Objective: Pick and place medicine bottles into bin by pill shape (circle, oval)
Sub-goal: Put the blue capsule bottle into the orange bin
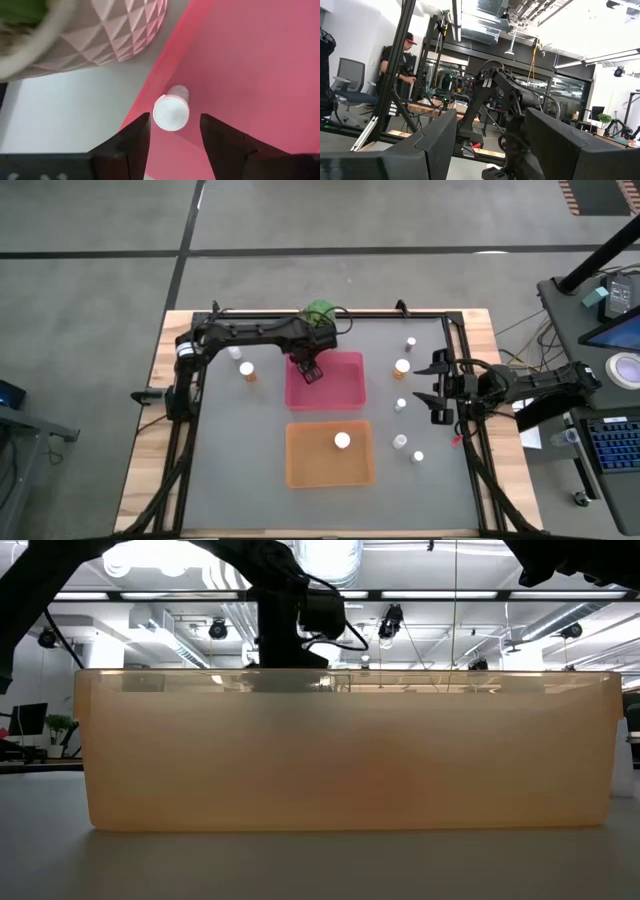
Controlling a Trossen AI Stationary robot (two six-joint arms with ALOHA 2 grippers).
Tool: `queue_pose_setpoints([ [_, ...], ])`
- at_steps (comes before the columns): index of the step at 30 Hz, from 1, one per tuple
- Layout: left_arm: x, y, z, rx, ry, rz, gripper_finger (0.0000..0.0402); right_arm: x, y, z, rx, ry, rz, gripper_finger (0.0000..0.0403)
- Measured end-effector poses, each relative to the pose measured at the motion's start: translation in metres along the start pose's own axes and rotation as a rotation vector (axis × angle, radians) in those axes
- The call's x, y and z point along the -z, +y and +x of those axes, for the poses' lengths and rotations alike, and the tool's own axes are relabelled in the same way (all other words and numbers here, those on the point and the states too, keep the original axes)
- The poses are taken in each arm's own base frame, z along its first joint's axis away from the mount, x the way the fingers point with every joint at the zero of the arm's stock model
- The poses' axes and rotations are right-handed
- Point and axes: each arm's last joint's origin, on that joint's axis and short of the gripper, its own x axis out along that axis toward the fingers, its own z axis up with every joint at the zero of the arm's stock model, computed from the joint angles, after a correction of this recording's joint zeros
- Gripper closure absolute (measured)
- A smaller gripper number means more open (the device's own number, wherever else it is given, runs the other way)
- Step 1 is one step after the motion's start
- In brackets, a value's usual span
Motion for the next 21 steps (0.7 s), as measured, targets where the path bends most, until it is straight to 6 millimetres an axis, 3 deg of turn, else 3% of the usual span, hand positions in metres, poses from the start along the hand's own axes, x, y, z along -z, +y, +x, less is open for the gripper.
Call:
queue_pose_setpoints([
  [6,0.007,0.004,-0.026,0.011,-0.039,0.000,0.0244,0.000,0.000,0.000,0.000,0.001,0.000,0.0174],
  [11,0.019,-0.002,-0.064,0.047,-0.146,0.022,0.0244,0.001,-0.001,0.000,0.025,0.014,0.000,0.0174],
  [18,0.043,-0.032,-0.117,0.134,-0.404,0.228,0.0244,0.002,-0.001,0.000,0.049,0.036,0.004,0.0174],
  [21,0.058,-0.048,-0.131,0.177,-0.530,0.348,0.0244,0.003,-0.001,0.001,0.076,0.049,0.006,0.0174],
])
